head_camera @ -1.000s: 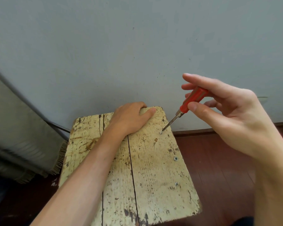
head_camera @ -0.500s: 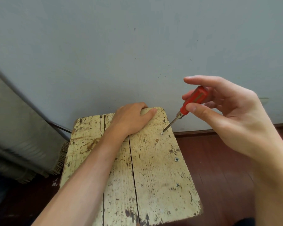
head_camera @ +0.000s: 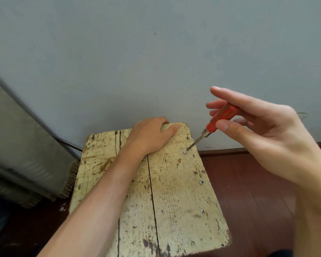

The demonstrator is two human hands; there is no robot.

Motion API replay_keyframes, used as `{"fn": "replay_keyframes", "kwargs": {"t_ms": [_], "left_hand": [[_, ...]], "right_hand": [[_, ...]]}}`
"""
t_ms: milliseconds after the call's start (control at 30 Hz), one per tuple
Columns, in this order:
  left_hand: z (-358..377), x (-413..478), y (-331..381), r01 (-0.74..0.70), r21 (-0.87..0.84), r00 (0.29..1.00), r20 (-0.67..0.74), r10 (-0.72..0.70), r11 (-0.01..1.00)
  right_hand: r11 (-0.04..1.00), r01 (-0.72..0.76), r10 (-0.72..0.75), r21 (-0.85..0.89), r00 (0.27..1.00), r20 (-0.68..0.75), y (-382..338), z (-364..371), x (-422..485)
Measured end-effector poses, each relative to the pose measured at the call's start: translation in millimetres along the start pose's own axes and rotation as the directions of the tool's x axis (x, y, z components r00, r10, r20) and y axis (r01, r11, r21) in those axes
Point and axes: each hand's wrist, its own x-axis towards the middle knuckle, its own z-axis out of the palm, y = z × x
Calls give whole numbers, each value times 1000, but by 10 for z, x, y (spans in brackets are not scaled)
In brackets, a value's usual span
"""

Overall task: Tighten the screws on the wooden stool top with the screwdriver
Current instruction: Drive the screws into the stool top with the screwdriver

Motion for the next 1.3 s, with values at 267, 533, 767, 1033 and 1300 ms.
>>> {"fn": "replay_keyframes", "kwargs": {"t_ms": [267,533,767,1033,1300], "left_hand": [[9,11,-7,-6,0,1000,-7,6,1000],[14,16,-11,-9,3,1000,0,9,1000],[13,12,-8,-11,7,1000,-8,11,1000],[18,15,-14,-7,14,1000,-6,7,1000],[58,42,-55,-16,11,999,-31,16,1000]], "right_hand": [[997,27,-26,66,999,-23,24,40,14],[998,43,-48,-48,994,-101,15,80,29],[993,54,-61,-108,996,-62,0,58,2],[999,44,-44,-23,999,-11,22,29,-18],[995,56,-64,-84,994,-93,-13,75,6]]}}
